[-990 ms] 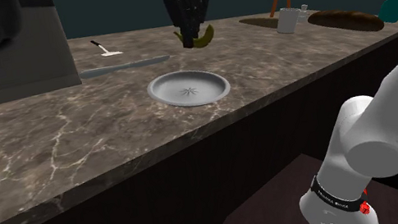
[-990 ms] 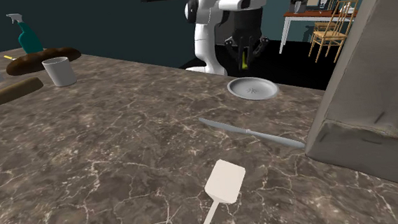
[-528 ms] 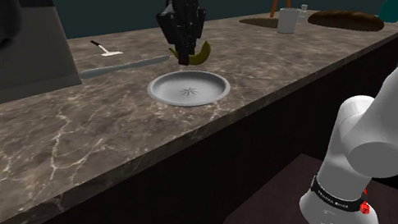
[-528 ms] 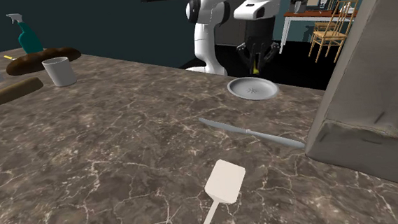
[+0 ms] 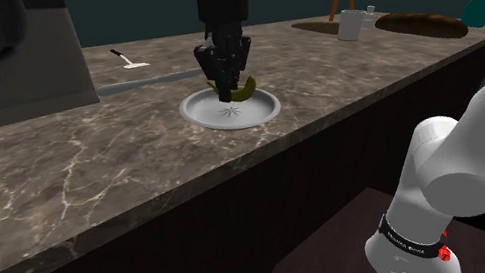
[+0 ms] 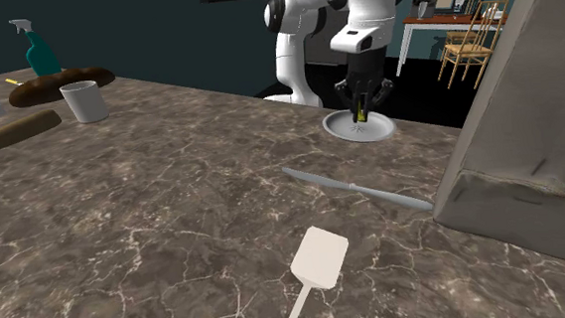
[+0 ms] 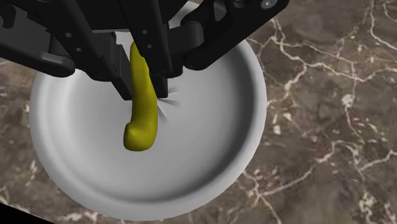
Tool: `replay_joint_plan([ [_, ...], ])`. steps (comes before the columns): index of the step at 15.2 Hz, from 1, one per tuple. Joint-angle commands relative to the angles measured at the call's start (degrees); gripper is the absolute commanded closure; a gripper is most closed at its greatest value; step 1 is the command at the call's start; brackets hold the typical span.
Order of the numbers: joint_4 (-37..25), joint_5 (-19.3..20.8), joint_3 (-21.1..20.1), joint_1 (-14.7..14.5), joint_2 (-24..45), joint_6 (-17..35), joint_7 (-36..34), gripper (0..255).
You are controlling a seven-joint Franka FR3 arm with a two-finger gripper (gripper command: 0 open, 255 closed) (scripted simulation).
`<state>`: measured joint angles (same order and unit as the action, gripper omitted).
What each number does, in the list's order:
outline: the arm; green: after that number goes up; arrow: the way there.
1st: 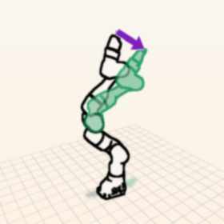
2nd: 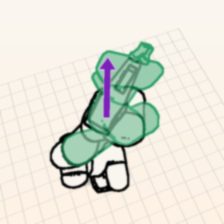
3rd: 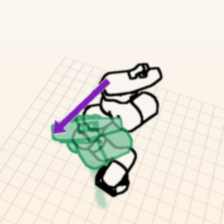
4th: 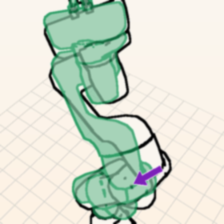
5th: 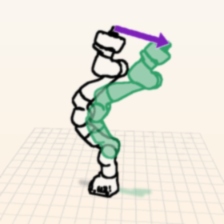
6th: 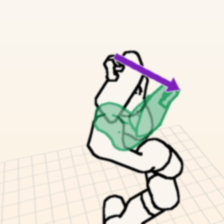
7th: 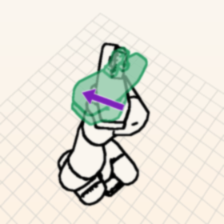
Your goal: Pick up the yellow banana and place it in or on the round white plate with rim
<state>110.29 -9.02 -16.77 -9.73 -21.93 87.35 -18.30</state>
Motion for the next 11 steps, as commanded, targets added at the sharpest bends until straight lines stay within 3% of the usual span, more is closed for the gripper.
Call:
replay_joint_plan([
  [1,0.7,-0.1,0.0,0.0,-0.2,0.5,0.0,255],
  [7,0.7,-0.1,0.0,0.0,-0.2,0.5,0.0,255],
  [8,0.7,-0.1,0.0,0.0,-0.2,0.5,0.0,0],
  [11,0.7,-0.1,0.0,0.0,-0.2,0.5,0.0,0],
])
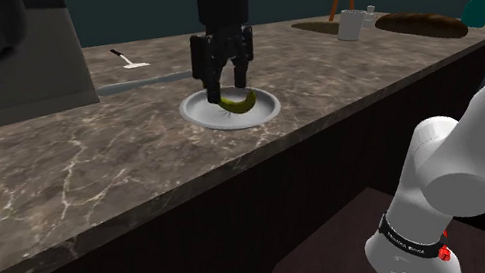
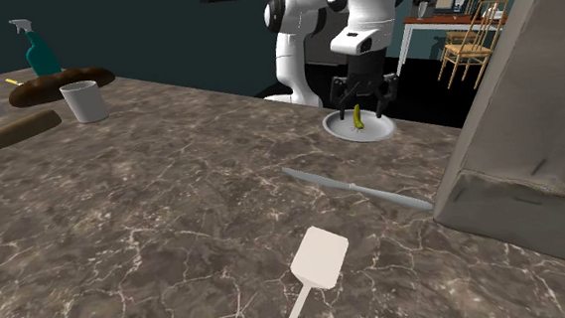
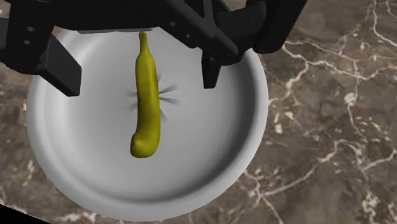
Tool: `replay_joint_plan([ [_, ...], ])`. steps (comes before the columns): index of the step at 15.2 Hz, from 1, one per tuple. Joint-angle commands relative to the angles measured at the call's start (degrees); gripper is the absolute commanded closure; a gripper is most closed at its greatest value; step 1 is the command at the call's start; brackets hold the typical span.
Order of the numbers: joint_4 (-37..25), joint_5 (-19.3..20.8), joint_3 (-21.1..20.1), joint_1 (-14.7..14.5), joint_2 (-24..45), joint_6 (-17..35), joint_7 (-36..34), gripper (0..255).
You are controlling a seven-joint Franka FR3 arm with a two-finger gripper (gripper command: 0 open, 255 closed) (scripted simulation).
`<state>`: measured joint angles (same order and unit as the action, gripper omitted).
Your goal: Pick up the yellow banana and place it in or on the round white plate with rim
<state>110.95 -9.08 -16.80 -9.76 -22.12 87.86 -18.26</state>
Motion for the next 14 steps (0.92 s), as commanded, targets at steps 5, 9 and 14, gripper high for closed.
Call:
replay_joint_plan([
  [5,-7.8,0.6,0.2,0.3,2.1,-5.7,-0.5,0],
  [9,-10.0,0.7,0.3,0.4,2.8,-7.2,-0.7,0],
  [14,-10.0,0.7,0.3,0.4,2.8,-7.2,-0.7,0],
])
